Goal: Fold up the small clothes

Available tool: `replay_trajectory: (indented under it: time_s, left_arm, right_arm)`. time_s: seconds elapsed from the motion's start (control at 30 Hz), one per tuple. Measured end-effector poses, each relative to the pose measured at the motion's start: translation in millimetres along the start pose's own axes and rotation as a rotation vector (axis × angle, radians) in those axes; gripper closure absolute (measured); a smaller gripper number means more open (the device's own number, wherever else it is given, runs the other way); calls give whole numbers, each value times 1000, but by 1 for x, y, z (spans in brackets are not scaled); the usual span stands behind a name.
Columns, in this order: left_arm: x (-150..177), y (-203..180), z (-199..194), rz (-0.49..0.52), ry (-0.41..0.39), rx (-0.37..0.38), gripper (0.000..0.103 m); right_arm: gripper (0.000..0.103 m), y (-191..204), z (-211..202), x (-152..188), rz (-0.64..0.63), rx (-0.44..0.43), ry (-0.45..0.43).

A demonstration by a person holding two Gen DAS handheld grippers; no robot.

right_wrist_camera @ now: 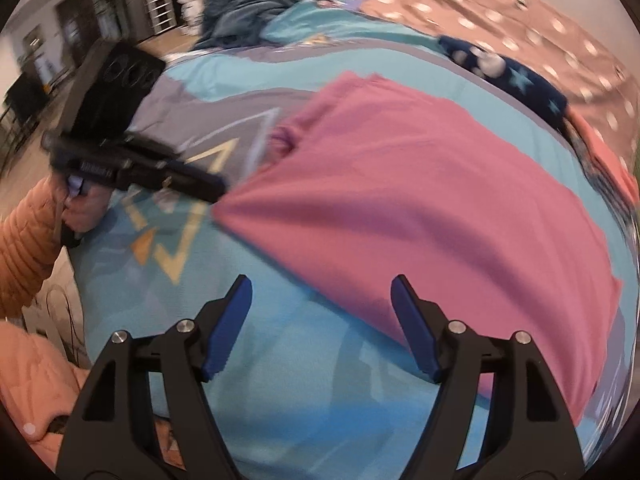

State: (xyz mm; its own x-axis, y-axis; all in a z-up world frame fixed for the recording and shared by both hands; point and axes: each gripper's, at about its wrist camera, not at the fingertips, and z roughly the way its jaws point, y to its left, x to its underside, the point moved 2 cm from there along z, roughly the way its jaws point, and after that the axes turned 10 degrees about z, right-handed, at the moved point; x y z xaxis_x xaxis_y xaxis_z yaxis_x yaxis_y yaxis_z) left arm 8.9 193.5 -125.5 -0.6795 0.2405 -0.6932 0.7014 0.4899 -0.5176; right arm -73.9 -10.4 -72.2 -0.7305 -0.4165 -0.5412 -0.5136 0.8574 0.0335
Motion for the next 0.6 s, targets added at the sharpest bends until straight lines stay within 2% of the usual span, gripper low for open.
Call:
replay_trajectory:
  time_s: [0.03, 0.13, 0.23, 0.3, 0.4, 0.47, 0.6]
  left_arm:
    - [-1, 0, -3, -13, -30, -13, 63]
    - [-5, 3, -16, -53, -115, -56, 50]
    - [-16, 10, -21, -102, -158, -104, 39]
    - [-28, 22, -18, -136, -158, -143, 36]
    - [-48, 38, 2, -166, -124, -133, 36]
    - [-58, 48, 14, -188, -108, -121, 36]
    - [-85, 66, 31, -210, -124, -86, 36]
  right_arm:
    - [30, 6, 2, 0, -24, -4, -3]
    - [30, 29, 14, -3, -104, 4, -13]
    - [30, 48, 31, -4, -186, 79, -18]
    - [30, 56, 36, -3, -223, 132, -53]
    - [30, 59, 34, 2, -237, 216, -118]
    - [30, 58, 34, 5, -235, 236, -132]
    - [31, 57, 35, 6, -217, 244, -137]
